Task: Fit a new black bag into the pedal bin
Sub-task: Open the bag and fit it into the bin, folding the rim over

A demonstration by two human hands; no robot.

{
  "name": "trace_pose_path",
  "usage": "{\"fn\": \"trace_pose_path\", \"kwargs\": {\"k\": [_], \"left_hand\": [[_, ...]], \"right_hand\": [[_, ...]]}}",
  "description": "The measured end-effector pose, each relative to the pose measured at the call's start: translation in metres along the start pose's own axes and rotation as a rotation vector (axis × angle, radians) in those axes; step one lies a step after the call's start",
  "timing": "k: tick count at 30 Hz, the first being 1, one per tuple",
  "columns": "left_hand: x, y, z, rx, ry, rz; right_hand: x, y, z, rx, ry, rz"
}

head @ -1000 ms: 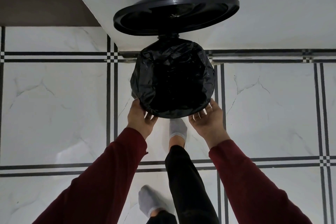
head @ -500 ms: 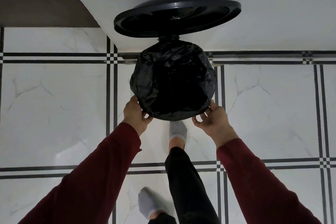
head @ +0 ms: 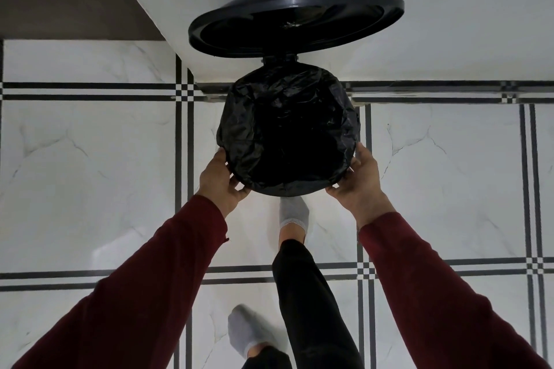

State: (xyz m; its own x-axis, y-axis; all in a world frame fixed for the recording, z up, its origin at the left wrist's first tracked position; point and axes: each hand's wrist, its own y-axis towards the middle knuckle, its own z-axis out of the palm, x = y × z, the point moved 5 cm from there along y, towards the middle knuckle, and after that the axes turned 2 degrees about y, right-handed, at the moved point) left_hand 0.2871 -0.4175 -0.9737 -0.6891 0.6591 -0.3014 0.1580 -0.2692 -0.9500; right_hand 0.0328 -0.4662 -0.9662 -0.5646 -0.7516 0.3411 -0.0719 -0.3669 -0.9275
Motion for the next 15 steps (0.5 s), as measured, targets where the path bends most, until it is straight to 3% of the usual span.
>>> {"fn": "trace_pose_path", "kwargs": {"k": [9,15], "left_hand": [[-0.01,-0.005,0.006,-0.053,-0.146,-0.006],[-0.018,-0.003,0.012,-0.063,-0.107,-0.047]], "right_hand": [[0.011,0.011,-0.001,-0.083,-0.02,-0.054],[0.022,0.01,0.01,-0.081,-0.049,-0.05]]}}
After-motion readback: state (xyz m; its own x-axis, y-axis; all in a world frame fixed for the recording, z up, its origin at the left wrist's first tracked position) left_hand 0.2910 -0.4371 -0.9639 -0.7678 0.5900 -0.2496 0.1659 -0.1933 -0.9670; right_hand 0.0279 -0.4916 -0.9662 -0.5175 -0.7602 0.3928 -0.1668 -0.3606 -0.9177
